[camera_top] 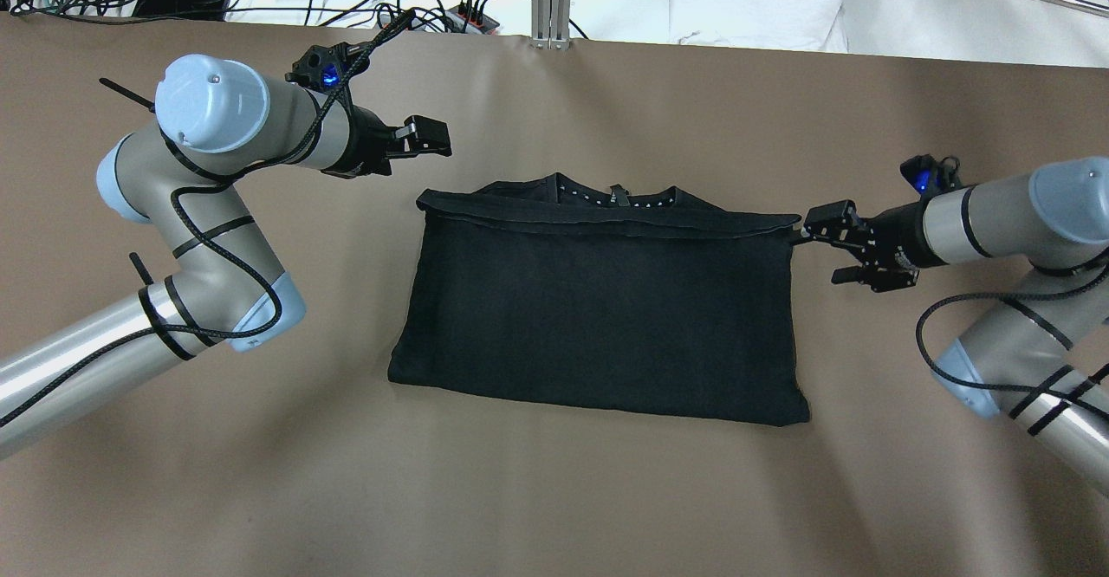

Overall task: Fold clothes
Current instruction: 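Release the hem and raise both grippers above the folded shirt, then move the right gripper down to the shirt corner nearest the robot and grasp it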

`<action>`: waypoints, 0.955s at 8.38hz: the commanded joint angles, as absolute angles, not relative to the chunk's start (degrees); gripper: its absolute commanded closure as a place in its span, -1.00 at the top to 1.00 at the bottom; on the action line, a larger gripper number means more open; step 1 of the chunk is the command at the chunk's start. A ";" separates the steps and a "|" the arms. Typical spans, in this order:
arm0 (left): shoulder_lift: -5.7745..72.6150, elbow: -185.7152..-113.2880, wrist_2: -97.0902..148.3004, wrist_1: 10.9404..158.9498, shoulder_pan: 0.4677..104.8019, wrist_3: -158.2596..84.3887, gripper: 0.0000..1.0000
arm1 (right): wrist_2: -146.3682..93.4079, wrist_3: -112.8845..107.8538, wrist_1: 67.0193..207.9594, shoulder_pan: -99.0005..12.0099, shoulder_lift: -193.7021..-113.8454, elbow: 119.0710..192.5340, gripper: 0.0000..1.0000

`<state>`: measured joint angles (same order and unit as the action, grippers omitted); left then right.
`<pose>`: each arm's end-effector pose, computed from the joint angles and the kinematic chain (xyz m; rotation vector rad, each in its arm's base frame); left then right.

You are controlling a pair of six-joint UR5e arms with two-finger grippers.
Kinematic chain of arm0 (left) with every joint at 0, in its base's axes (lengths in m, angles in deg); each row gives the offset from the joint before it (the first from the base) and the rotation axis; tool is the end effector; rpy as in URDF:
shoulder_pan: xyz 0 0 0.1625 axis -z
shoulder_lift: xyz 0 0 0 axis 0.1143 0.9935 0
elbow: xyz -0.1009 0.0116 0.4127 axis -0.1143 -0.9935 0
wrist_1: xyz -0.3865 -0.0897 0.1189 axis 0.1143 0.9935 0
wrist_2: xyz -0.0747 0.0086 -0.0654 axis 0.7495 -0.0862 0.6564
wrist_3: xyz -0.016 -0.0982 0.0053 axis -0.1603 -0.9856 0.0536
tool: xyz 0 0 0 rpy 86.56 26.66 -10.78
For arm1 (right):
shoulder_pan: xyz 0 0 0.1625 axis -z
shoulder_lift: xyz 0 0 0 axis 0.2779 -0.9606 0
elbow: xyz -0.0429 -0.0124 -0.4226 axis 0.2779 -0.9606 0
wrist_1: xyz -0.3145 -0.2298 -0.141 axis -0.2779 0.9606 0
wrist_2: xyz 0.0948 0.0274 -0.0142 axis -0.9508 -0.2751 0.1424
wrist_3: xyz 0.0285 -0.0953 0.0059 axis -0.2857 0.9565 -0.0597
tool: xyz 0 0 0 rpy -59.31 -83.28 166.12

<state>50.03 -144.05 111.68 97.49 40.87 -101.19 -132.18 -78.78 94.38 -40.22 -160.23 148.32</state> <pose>0.4025 -0.5907 0.2368 0.3645 1.2018 -0.3615 -0.2734 -0.5390 0.4543 -0.0403 -1.2569 0.5089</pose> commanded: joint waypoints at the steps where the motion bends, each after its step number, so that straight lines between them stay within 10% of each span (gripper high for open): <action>1: 49.86 -144.40 110.60 97.51 40.90 -101.22 1.00 | -132.39 -82.52 94.23 -34.33 -166.39 154.98 0.87; 8: 49.60 -144.31 109.28 97.51 40.73 -101.13 1.00 | -124.66 -82.52 94.23 -22.98 -173.26 159.41 0.88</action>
<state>49.63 -144.40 109.72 97.52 40.83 -101.13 -126.66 -82.52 94.23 -24.54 -172.95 160.10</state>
